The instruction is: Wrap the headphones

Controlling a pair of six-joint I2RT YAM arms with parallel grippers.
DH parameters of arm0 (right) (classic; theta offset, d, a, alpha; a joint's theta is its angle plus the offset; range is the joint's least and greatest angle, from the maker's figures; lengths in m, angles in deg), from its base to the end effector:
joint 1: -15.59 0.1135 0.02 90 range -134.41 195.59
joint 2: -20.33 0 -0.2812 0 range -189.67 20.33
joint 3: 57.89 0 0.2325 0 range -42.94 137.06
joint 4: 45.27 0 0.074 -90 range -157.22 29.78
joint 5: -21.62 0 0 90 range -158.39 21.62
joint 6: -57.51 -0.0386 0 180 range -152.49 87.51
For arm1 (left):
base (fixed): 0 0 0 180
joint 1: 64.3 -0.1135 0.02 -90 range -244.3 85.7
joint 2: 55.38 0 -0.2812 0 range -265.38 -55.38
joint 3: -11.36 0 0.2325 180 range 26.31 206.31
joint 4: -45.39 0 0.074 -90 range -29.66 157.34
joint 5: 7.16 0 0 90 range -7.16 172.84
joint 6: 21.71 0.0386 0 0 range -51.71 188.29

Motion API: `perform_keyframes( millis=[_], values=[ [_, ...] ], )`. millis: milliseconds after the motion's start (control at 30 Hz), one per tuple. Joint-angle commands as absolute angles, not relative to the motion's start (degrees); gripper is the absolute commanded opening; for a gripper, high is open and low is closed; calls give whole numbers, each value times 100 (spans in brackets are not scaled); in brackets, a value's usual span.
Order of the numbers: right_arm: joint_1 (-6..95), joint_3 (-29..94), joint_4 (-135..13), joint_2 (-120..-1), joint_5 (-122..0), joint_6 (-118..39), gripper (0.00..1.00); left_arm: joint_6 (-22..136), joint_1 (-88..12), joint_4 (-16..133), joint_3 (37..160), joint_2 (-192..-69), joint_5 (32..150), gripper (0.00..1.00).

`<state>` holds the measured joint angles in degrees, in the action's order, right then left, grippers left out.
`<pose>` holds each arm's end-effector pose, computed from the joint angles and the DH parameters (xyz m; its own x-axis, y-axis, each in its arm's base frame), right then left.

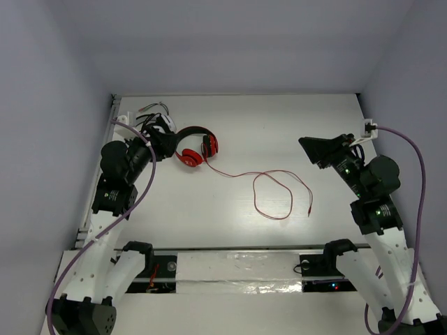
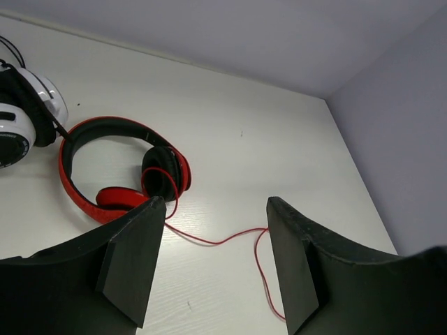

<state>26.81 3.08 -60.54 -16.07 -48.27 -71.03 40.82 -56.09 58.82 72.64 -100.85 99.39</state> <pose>0.1092 0.0352 0.3949 -0.1972 0.5574 -0.8065 -0.5020 0.6492 0.5714 0.1542 -0.0334 0.3819 -0.1566 -0.4242 -0.8919 0.3903 0.8030 -0.4504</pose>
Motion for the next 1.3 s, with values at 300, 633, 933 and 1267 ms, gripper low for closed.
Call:
perform_keyframes(
  millis=[300,633,933,1267],
  values=[
    [2640,382,-5671,-2045,-4334,-7239,0,4166,-5604,6315,7439,-10248,8909,16],
    [2947,233,-5601,-2422,-4615,-7169,0,3902,-5604,6790,7457,-11487,7486,0],
    [3439,224,-5512,-2950,-4755,-7002,0,3647,-5217,5930,7622,-12805,6676,38],
    [3686,206,-5670,-2818,-4905,-6817,5,4236,-5217,5683,8712,-14747,6729,37]
  ],
)
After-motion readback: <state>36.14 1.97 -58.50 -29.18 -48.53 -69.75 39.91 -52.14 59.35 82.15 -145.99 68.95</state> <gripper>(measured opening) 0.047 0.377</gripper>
